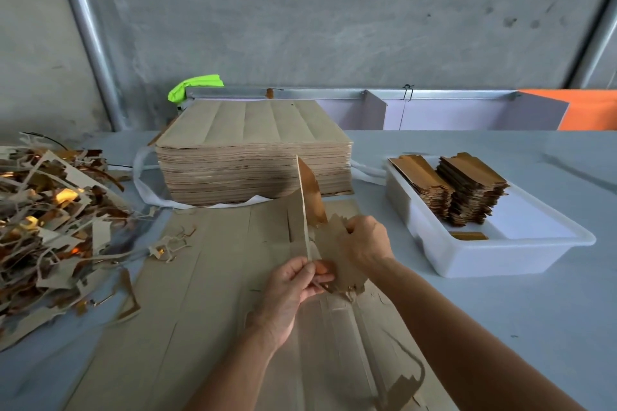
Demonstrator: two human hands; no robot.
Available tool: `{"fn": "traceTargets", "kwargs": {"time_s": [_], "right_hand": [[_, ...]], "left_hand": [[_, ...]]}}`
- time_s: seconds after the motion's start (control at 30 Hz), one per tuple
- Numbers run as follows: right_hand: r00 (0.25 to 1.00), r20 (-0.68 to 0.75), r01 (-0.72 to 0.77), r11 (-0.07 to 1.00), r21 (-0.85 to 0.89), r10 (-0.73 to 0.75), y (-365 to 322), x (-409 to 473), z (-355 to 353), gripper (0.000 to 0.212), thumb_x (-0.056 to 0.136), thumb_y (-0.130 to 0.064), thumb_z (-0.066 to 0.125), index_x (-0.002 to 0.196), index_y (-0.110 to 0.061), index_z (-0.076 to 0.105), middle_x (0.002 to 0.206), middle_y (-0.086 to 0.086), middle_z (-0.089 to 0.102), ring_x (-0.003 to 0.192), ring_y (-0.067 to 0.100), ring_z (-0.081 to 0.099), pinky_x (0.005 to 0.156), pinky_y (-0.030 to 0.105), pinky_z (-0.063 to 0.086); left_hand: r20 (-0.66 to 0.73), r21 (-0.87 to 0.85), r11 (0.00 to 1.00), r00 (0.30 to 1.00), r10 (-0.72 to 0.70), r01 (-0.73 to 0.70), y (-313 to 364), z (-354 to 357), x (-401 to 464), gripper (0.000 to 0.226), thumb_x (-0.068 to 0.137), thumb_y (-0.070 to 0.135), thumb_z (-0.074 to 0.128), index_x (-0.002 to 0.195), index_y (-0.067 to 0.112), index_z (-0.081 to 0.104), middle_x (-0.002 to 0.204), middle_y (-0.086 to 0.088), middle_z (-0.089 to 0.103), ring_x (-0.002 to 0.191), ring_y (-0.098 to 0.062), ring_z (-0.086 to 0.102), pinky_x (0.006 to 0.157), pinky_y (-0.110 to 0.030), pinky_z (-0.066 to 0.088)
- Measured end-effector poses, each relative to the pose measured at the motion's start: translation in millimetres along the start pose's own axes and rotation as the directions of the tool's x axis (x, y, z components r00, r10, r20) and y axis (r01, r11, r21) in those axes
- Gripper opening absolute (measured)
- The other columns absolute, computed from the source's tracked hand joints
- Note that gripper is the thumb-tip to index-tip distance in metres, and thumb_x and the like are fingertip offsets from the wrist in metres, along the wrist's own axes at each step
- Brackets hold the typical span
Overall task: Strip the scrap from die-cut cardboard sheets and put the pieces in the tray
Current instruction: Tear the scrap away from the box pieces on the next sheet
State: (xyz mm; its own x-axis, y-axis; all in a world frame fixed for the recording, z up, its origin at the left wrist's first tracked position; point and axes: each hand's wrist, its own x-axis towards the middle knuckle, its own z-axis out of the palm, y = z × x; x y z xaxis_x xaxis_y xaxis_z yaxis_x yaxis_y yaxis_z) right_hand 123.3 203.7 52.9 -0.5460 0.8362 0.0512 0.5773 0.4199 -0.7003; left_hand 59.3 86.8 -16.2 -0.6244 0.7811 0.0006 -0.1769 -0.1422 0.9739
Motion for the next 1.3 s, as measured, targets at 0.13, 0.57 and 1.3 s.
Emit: {"fn": "traceTargets", "kwargs": {"time_s": [0.13,0.57,1.3], "right_hand": [[0.999,-0.052,0.010,1.000,0.021,-0.008,4.2,6.5,0.3,0.023,0.088,-0.010,0.052,0.066,-0.006,0.056,0.070,0.008,0.052,0.069,0.022,0.048,0.056,0.026,0.037],[0.989,-0.145,0.085,0.948,0.308,-0.041,25.6,-20.7,-0.8,0.021,0.082,-0.001,0.053,0.063,-0.010,0.051,0.066,0.001,0.053,0.069,0.024,0.053,0.061,0.022,0.046],[0.948,-0.155,-0.081,0.683,0.726,0.278,20.9,-34.7,-13.7,0.006,0.088,-0.010,0.045,0.089,-0.009,0.051,0.089,0.010,0.057,0.082,0.027,0.055,0.076,0.043,0.051]], "left_hand": [[-0.031,-0.103,0.995,1.000,-0.003,0.000,3.3,0.0,-1.1,0.025,0.098,0.006,0.038,0.086,-0.006,0.057,0.098,-0.020,0.070,0.089,-0.029,0.069,0.074,-0.030,0.053],[-0.183,-0.169,0.986,0.983,-0.025,-0.007,1.9,4.3,4.3,0.021,0.095,0.004,0.043,0.082,0.001,0.057,0.086,-0.017,0.069,0.071,-0.027,0.066,0.063,-0.033,0.055],[-0.561,0.471,0.880,0.750,0.350,-0.059,34.6,-13.0,41.4,0.029,0.100,0.015,0.040,0.076,0.002,0.051,0.065,-0.016,0.056,0.058,-0.026,0.050,0.058,-0.035,0.045]]}}
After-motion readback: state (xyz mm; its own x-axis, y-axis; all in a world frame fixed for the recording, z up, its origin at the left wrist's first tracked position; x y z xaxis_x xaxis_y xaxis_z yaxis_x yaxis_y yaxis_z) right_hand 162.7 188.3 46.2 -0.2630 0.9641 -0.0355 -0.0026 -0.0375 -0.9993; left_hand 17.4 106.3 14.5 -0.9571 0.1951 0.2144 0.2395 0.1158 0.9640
